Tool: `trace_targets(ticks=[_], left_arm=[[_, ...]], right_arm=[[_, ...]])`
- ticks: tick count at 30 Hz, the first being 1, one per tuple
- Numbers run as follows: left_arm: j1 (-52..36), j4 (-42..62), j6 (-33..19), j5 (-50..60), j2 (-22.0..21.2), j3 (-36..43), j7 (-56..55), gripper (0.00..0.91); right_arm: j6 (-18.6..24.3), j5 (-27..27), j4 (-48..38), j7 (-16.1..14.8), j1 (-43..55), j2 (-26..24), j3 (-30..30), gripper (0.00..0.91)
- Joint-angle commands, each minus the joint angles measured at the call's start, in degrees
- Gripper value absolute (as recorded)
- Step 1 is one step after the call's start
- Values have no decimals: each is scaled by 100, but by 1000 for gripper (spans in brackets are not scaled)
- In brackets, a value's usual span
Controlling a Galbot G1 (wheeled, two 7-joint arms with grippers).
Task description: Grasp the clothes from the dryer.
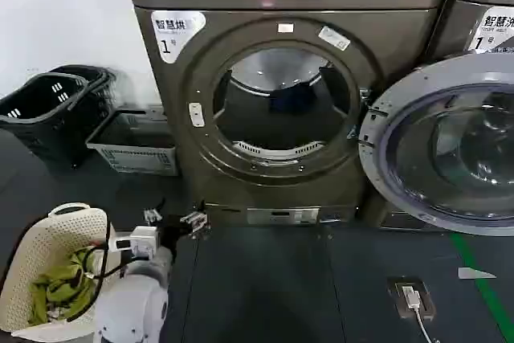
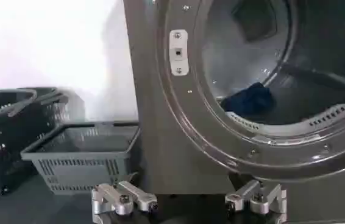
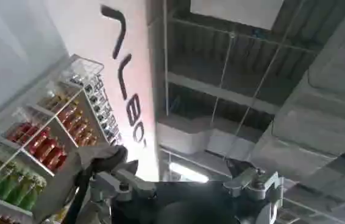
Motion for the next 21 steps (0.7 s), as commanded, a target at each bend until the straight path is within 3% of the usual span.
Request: trace_targets(ticks=[1, 4, 21], left_arm=[[9, -6, 280, -1, -3, -2, 6, 907], [18, -19, 280, 5, -5, 6, 7, 907], [116, -104, 280, 10, 1, -31, 36, 907]], right_arm=[[58, 31, 9, 69, 15, -3, 1, 907], [511, -130, -228, -92, -25, 24, -34, 907], [547, -184, -334, 17, 8, 23, -50, 907]])
